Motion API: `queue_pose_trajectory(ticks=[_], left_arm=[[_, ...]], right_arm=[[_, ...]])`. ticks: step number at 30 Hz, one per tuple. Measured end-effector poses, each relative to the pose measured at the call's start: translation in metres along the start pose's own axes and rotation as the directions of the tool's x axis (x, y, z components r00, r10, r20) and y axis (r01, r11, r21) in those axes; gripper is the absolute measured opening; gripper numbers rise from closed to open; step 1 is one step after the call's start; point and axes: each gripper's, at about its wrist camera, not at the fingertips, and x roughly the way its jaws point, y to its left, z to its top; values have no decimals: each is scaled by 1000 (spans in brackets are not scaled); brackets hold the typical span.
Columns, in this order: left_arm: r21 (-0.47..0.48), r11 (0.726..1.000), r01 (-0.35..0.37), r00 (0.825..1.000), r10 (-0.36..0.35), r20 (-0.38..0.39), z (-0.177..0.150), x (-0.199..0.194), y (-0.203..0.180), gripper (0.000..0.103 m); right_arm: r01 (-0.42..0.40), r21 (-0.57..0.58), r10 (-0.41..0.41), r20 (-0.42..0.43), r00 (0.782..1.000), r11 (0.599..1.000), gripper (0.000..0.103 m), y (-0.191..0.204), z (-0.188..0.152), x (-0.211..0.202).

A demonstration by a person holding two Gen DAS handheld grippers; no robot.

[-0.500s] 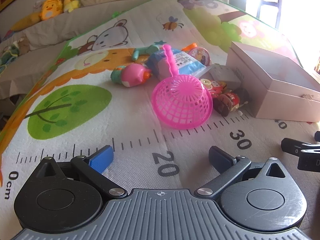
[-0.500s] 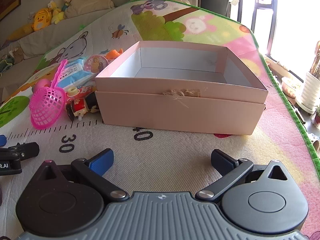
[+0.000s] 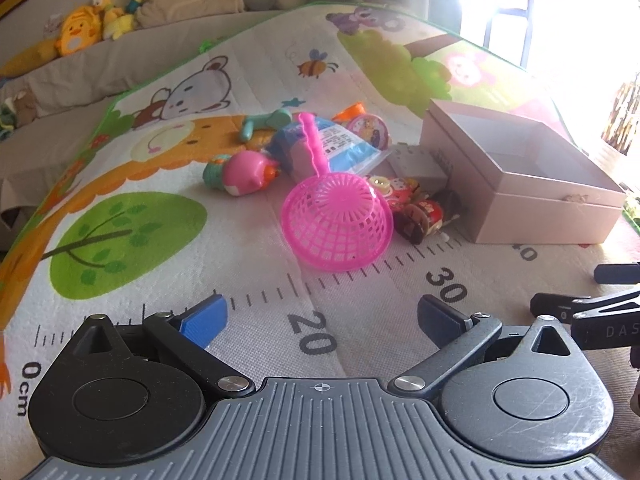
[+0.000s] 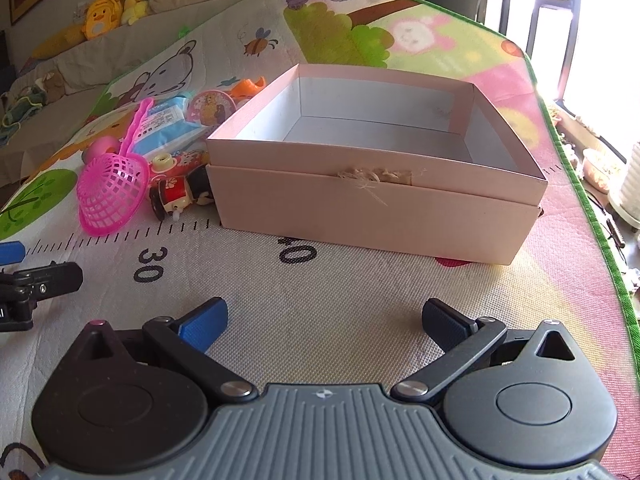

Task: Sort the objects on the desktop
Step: 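Move right tool toward teal crank toy while left tool approaches pink basket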

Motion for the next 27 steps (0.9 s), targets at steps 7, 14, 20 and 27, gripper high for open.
queue_pose_trajectory(ticks=[7,14,20,27], left_arm=[[62,997,-36,999,34,38,11,-10,5,103],[28,1000,-1,999,-1,47,32,16,6,103],[26,999,25,1000,-25,18,34,32,4,103],[76,997,-20,999,18,33,52,51,1,103]], right_arm=[[-101,-77,105,50,993,992,103,16,5,-25],[-73,-157,95,135,986,985,103,30,24,-47],[-32,-164,65,205,977,986,103,25,31,-57],[-168,-180,201,183,962,969,103,39,126,-56]])
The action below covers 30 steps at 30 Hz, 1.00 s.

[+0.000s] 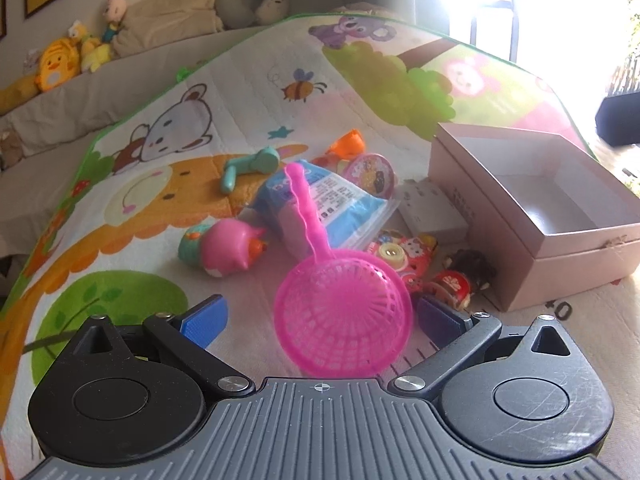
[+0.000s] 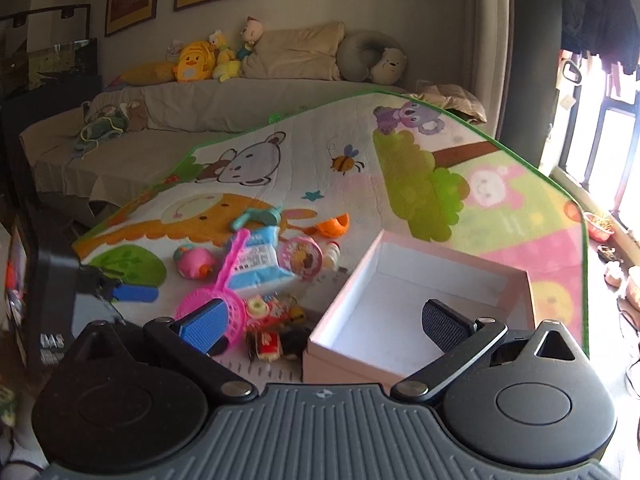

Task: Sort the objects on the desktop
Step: 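Move right tool toward teal crank toy while left tool approaches pink basket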

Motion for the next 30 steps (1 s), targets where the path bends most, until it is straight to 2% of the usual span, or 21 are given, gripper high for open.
queue_pose_trajectory(ticks=[3,4,5,7,9,12,14,16,18,19,22,25,27,28,29,30], left_arm=[[-7,1000,-6,999,7,35,2,-12,17,103],[-21,1000,-5,999,6,48,2,-18,27,103],[-43,999,-3,998,6,60,1,-24,37,103],[-98,995,-1,997,9,82,3,-35,60,103],[-155,988,1,995,15,102,4,-42,81,103],[-198,980,16,991,10,134,2,-51,106,103],[-211,977,25,990,5,140,-4,-54,115,103],[-233,972,33,992,-4,127,-9,-51,122,103],[-252,967,44,994,-16,110,-13,-44,126,103],[-257,965,45,994,-18,104,-15,-40,126,103],[-264,963,43,996,-22,82,-17,-33,128,103],[-250,967,44,998,-31,55,-21,-30,125,103],[-239,970,51,998,-42,42,-23,-26,122,103],[-233,971,58,998,-50,38,-24,-24,119,103],[-229,971,65,998,-58,36,-25,-22,117,103],[-228,971,74,997,-69,33,-26,-19,114,103]], right_arm=[[-26,112,35,-77,996,993,103,-8,55,51],[-14,127,26,-96,995,992,100,-10,69,72],[2,132,14,-122,992,991,94,-11,82,98],[40,158,-9,-192,981,987,90,-14,101,153],[53,201,3,-265,964,978,90,-16,111,206],[173,157,-113,-330,937,972,87,-11,113,279],[226,147,-153,-392,907,963,70,-15,109,312],[234,168,-138,-444,885,957,64,-22,103,332],[241,154,-143,-471,871,958,54,-23,97,340],[238,145,-143,-475,868,960,44,-22,95,340],[187,115,-118,-441,890,976,43,-12,97,318],[53,123,6,-433,902,991,43,4,105,269],[-73,117,118,-454,883,990,44,20,105,236],[-136,108,171,-474,864,985,44,30,104,221],[-198,94,218,-495,841,976,52,42,104,207],[-227,79,236,-488,840,971,62,52,106,198]])
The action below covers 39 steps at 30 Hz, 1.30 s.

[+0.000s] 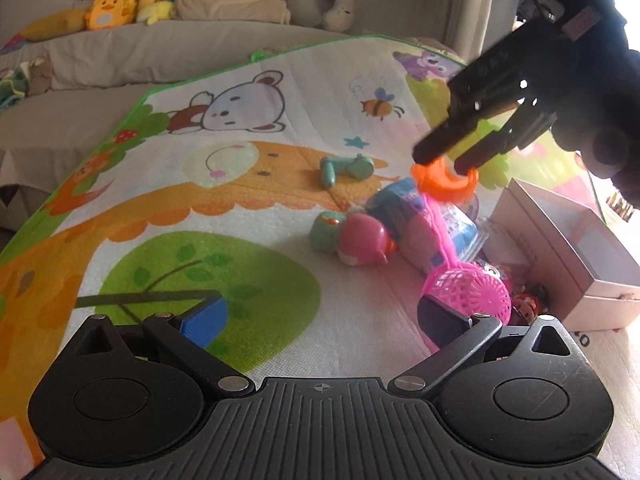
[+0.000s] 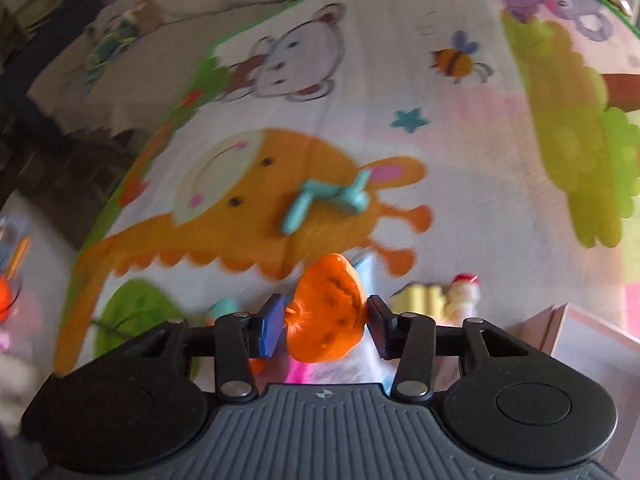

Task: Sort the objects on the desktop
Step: 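Move right tool toward teal crank toy while left tool approaches pink basket, then grasp teal crank toy with right tool while left tool grasps pink basket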

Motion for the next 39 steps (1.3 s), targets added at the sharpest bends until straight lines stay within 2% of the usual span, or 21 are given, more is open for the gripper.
queue_pose_trajectory(ticks=[1,2,5,8,11,17,18,19,20,23,26,30,32,35,39], left_arm=[[3,1000,9,1000,-9,-7,-1,3,-2,103],[9,1000,16,1000,-16,-12,-3,4,-4,103],[35,999,38,999,-38,-18,-8,7,-10,103],[31,998,51,998,-50,-27,-11,11,-12,103],[17,999,48,998,-47,-37,-13,14,-10,103],[-28,998,56,997,-58,-45,-12,18,-2,103],[-25,998,57,997,-59,-44,-12,18,-2,103],[-23,998,58,997,-59,-43,-13,17,-3,103],[-21,998,58,997,-59,-42,-13,17,-3,103],[-15,998,54,998,-54,-38,-12,16,-4,103],[-7,999,52,998,-52,-18,-10,9,-6,103],[16,996,87,996,-87,-10,-9,-2,-15,103],[40,994,105,994,-104,-21,-11,-4,-27,103],[108,985,135,991,-132,-30,-17,-9,-53,103],[178,976,123,992,-119,-30,-24,-5,-86,103]], right_arm=[[2,-20,-1,36,999,1000,80,9,0,-6],[23,-33,-20,81,996,999,86,16,3,-8],[63,49,-69,146,987,997,86,11,29,9],[89,172,-113,132,985,981,86,-5,58,50],[152,211,-181,128,975,966,86,-17,79,96],[172,184,-184,54,981,968,90,-16,85,144],[201,162,-213,60,975,966,87,-12,83,145],[229,129,-239,65,969,965,76,-7,82,144],[245,87,-251,70,966,966,71,-2,79,142],[231,90,-237,69,969,969,69,0,70,122],[135,94,-146,115,983,986,69,3,46,77],[5,54,-15,188,982,999,69,4,-19,-12],[-4,39,-4,212,977,999,70,0,-60,-50],[22,35,-29,230,973,999,70,-11,-122,-86],[-18,98,-2,201,980,995,70,-35,-192,-98]])
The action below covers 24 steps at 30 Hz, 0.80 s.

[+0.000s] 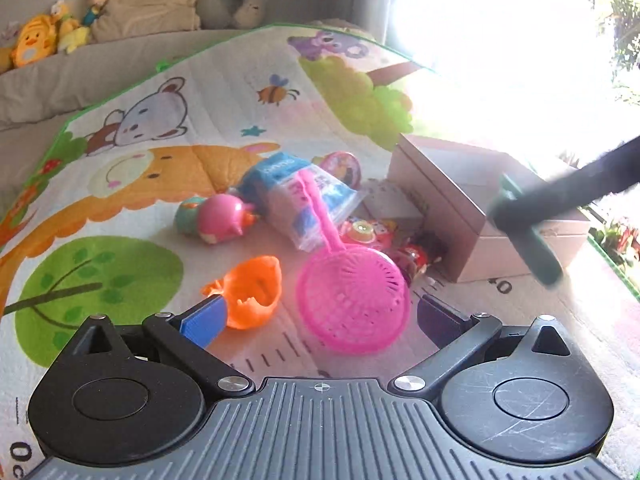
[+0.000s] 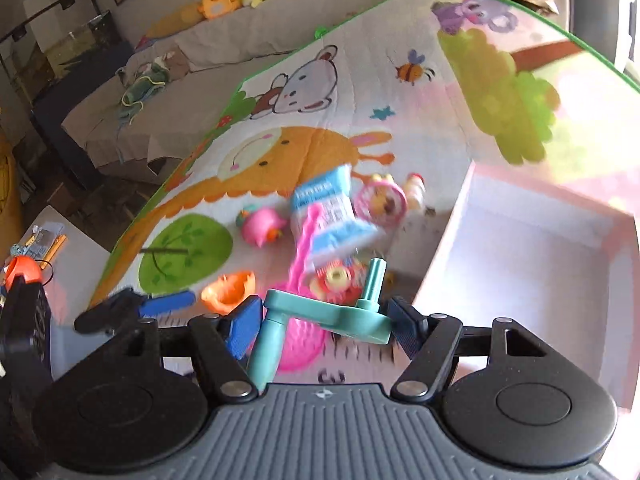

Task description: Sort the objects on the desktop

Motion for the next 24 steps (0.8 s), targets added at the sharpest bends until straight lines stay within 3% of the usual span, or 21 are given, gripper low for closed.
queue_pose_trajectory(ticks=[2,6,10,13,14,16,18,19,21,24], left_arm=[[26,999,-23,1000,24,-16,0,10,-13,103],[85,992,-91,994,96,-55,1,32,-32,103],[56,987,-152,984,157,-90,6,46,-35,103],[60,982,-178,979,183,-93,10,51,-38,100],[68,981,-181,978,186,-93,11,51,-40,97],[81,983,-166,980,173,-100,12,50,-42,71],[92,983,-159,980,169,-104,11,47,-45,67],[100,982,-161,980,171,-100,9,43,-46,52],[113,982,-153,981,165,-104,4,33,-48,36],[115,989,-98,988,110,-104,-7,5,-50,35]], right_arm=[[-16,13,17,-26,1000,1000,70,-13,-35,3],[42,0,-42,41,998,999,70,-22,-78,8],[93,9,-93,194,977,996,91,-23,-104,-8],[113,37,-119,253,960,993,94,-30,-120,-15],[117,52,-126,261,957,992,94,-33,-124,-16],[134,79,-150,267,952,988,94,-40,-128,-14],[147,105,-171,272,947,984,94,-45,-133,-12],[150,119,-178,273,945,982,95,-48,-135,-11],[152,151,-189,273,943,977,96,-55,-138,-9],[139,190,-188,269,945,972,97,-61,-140,-8]])
